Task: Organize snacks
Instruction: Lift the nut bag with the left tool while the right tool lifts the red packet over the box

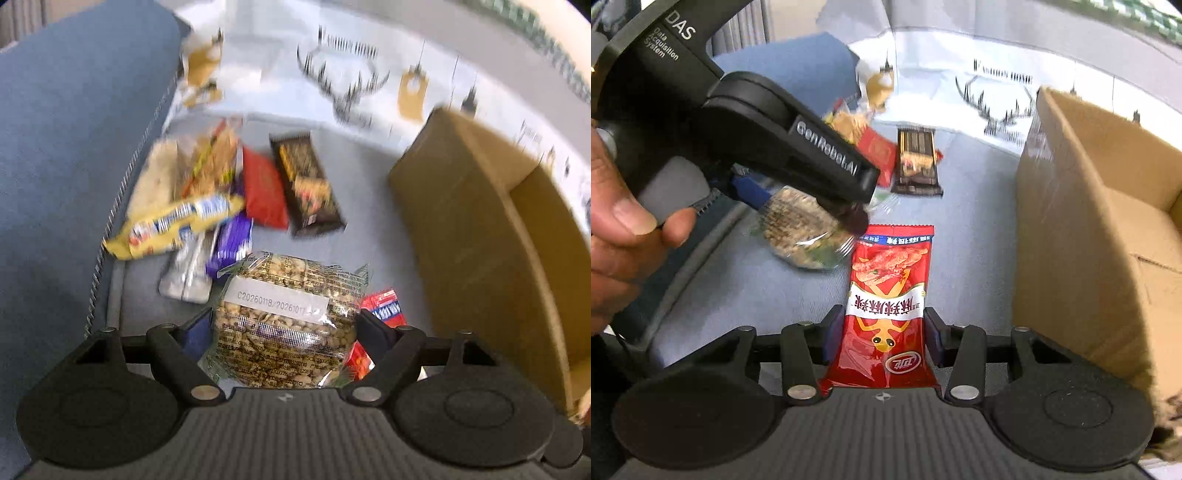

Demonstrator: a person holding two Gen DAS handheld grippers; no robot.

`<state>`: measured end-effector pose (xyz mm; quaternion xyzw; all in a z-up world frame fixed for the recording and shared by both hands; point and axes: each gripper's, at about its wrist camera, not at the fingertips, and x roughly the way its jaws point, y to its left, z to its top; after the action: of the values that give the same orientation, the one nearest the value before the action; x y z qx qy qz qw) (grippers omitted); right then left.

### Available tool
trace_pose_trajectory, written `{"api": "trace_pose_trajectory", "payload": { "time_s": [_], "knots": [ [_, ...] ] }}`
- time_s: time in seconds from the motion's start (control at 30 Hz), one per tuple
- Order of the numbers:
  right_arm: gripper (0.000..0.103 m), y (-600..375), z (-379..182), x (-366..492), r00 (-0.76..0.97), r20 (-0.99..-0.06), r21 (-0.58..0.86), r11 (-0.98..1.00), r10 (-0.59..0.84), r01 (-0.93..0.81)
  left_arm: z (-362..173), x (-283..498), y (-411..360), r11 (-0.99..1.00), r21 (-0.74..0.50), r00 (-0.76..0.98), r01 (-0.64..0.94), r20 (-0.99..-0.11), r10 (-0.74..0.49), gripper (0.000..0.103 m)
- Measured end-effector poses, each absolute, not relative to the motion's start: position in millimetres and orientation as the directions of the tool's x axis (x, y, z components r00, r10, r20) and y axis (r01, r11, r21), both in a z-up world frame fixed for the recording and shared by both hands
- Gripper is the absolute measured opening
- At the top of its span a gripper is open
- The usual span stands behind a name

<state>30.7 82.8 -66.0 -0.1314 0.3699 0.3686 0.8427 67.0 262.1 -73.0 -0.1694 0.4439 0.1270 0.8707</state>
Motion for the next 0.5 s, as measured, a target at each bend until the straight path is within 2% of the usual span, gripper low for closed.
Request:
{"api": "trace_pose_trajectory", "payload": {
  "time_s": [0.3,0.5],
  "knots": [
    [0.047,61,-33,18,0.541,-0.608,0.048,0.707,0.582,-0.706,-31,37,253,0.919,-0.222,0.746,-0.325,-0.657,0.105,0.084],
    [0.047,44,-9,20,0.578,-0.561,0.062,0.727,0.592,-0.684,-17,30,247,0.924,-0.242,0.801,-0.295,-0.590,0.101,0.084]
  ]
}}
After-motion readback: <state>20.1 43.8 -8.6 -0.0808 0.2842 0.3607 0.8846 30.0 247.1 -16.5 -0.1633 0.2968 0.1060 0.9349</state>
